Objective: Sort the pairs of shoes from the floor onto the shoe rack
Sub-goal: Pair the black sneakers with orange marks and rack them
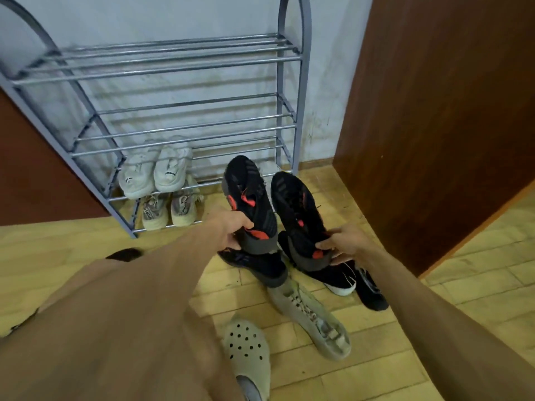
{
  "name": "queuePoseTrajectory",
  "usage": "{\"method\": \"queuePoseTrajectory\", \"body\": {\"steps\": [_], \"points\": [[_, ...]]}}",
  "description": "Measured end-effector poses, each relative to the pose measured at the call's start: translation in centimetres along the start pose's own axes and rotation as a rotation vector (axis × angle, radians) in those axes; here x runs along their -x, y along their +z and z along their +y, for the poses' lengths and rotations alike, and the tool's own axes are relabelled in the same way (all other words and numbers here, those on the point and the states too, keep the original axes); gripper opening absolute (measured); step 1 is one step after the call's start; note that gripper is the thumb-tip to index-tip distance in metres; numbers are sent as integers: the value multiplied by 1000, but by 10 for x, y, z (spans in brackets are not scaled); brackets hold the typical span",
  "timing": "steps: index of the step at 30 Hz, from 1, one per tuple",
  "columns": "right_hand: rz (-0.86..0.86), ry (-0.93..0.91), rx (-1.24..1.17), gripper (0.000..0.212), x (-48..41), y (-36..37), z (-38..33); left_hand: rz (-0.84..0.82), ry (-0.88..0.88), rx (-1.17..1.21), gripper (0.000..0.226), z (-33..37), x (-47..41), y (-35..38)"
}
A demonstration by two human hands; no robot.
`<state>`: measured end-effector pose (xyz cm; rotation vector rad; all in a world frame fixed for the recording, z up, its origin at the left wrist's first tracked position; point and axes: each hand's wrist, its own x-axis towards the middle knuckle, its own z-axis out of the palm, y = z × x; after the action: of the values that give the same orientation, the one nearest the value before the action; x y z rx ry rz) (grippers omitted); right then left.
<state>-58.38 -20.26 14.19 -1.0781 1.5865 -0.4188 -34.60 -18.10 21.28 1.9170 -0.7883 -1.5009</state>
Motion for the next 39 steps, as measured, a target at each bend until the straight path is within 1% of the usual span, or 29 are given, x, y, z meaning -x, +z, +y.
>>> {"method": "queuePoseTrajectory", "body": {"steps": [3, 6, 9, 12, 15, 18, 20, 23, 24, 25, 27, 29, 31, 34, 37, 39], "points": [[43, -31, -36, 16, -26, 14, -32, 81, 16, -4, 38, 12, -22, -18], [72, -54, -51, 19, -64, 25, -60, 117, 10, -9, 36, 26, -49, -33], [99, -74, -51, 17, -104, 31, -88, 173, 66, -48, 36, 42, -85, -47], [127, -96, -69, 13, -139, 36, -113, 170, 110, -54, 34, 62, -122, -55], [145, -111, -49, 14, -170, 38, -133, 174, 135, -44, 32, 80, -161, -62], [156, -117, -55, 12, -200, 39, -147, 145, 148, -15, 17, 96, -194, -64], [180, -119, -60, 12, -215, 40, -152, 151, 145, 4, 15, 102, -212, -60], [245, -179, -39, 8, -229, 42, -154, 140, 144, -2, 13, 103, -236, -52], [260, -200, -31, 3, -233, 43, -153, 138, 140, -13, 17, 102, -242, -49], [270, -210, -27, 4, -234, 44, -151, 138, 142, -41, 22, 100, -249, -46], [272, -197, -44, 21, -233, 45, -144, 164, 153, -105, 24, 94, -257, -41], [266, -211, -50, 28, -229, 46, -138, 183, 172, -115, 29, 88, -256, -36], [236, -237, -41, 30, -219, 44, -135, 212, 189, -97, 35, 83, -250, -31], [225, -235, 4, 31, -197, 36, -129, 218, 165, -37, 34, 78, -229, -24], [198, -167, 68, 30, -171, 28, -112, 232, 134, -122, 43, 68, -202, -18], [130, -99, 103, 35, -153, 24, -95, 153, 189, -219, 29, 61, -175, -11]]}}
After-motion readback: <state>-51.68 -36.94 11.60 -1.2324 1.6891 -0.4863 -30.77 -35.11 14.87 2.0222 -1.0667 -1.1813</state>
